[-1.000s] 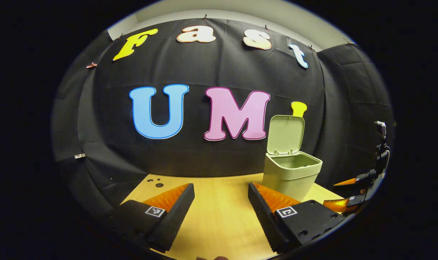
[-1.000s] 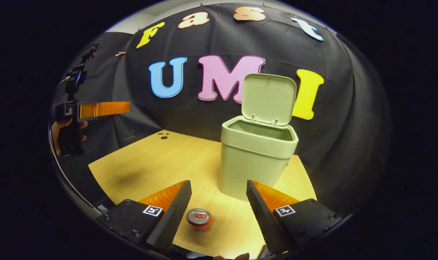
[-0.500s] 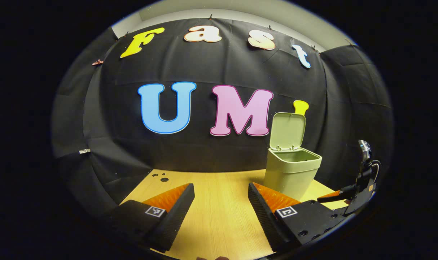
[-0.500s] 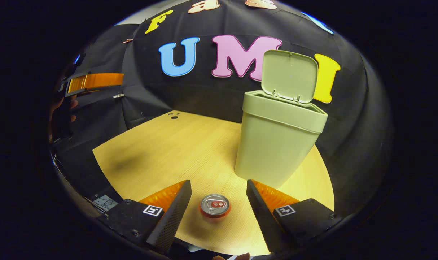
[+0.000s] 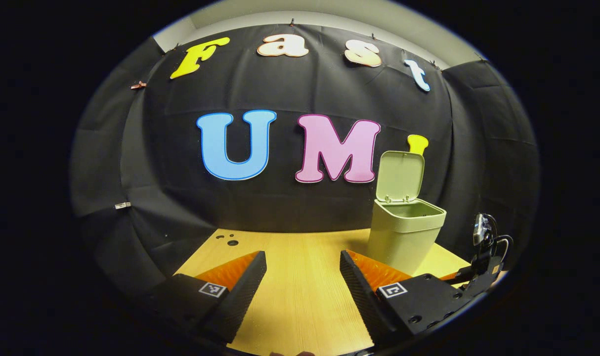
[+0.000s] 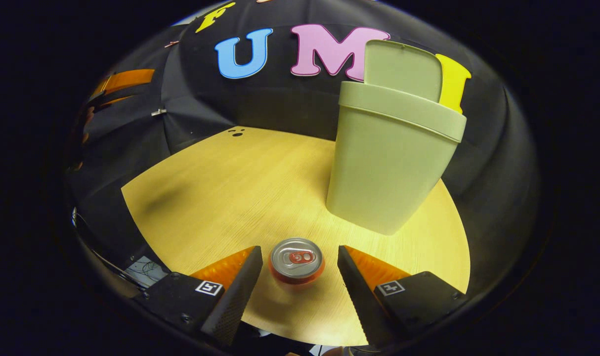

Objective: Press the lid of the desktop garbage bin to open it, pick up the crumpled paper on the desktop and throw it into the bin, then pick up the pop can on the desktop and drop it into the bin, and finally close the garbage bin lid.

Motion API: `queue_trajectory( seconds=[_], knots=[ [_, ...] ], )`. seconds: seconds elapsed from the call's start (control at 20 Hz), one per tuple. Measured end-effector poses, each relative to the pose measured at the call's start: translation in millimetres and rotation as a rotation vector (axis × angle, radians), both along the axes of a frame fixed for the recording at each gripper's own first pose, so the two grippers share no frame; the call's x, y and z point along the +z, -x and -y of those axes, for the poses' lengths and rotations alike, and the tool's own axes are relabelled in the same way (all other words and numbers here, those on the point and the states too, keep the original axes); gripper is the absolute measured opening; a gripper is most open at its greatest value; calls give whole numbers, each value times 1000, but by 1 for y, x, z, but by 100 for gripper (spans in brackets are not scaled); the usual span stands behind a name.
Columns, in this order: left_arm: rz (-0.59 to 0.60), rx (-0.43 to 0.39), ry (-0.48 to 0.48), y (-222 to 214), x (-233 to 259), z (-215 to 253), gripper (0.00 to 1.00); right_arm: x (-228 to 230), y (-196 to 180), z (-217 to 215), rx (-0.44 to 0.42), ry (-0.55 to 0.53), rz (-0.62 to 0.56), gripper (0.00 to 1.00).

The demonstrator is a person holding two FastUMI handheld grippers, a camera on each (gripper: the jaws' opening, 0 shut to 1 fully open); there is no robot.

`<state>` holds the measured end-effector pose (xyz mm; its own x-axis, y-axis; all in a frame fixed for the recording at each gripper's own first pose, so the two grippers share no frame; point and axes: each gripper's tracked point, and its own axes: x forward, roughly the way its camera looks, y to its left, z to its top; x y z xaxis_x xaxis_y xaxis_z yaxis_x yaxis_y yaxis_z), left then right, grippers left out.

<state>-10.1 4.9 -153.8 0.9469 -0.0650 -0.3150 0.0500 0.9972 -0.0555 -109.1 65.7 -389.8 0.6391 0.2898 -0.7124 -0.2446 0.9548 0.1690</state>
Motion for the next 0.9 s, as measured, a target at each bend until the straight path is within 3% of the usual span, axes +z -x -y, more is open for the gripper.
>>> queue_trajectory(
  seconds=[0.3, 0.4, 0.55, 0.9],
  knots=[
    [-3, -5, 0, -3, 0, 4, 96, -22, 4, -7, 27, 8, -60, 96],
    [-3, -6, 2, -3, 0, 5, 96, -21, 5, -3, 22, 12, -69, 85],
    [-4, -9, 4, -5, 1, 7, 96, -23, 5, 0, 15, 18, -79, 83],
    [-12, -25, 12, -7, -3, 17, 96, 21, -14, 11, -9, -8, 7, 83]
  ],
)
